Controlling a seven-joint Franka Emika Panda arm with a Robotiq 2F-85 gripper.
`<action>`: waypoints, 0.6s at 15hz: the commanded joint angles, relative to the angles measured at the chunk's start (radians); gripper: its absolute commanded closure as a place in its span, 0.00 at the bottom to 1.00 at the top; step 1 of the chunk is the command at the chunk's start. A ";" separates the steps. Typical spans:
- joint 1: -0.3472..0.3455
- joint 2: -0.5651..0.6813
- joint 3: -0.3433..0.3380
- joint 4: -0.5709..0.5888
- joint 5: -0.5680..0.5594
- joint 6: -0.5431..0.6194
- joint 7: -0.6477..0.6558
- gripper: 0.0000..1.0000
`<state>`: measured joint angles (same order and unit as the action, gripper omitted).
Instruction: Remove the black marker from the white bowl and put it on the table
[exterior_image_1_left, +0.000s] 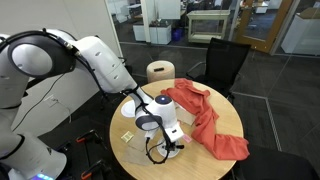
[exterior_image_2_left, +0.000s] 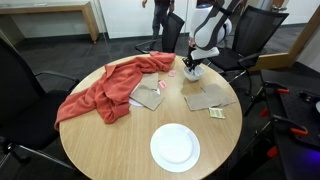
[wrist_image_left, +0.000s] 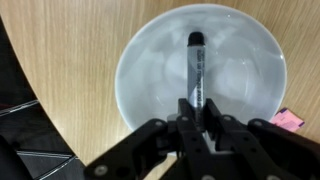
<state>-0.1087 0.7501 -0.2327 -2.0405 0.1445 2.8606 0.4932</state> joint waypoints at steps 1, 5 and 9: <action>0.034 -0.034 -0.023 -0.023 0.029 0.003 -0.012 0.95; 0.083 -0.119 -0.062 -0.087 0.014 0.046 -0.004 0.95; 0.159 -0.238 -0.115 -0.161 -0.011 0.087 -0.004 0.95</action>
<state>-0.0133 0.6379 -0.3049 -2.0964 0.1437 2.9086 0.4932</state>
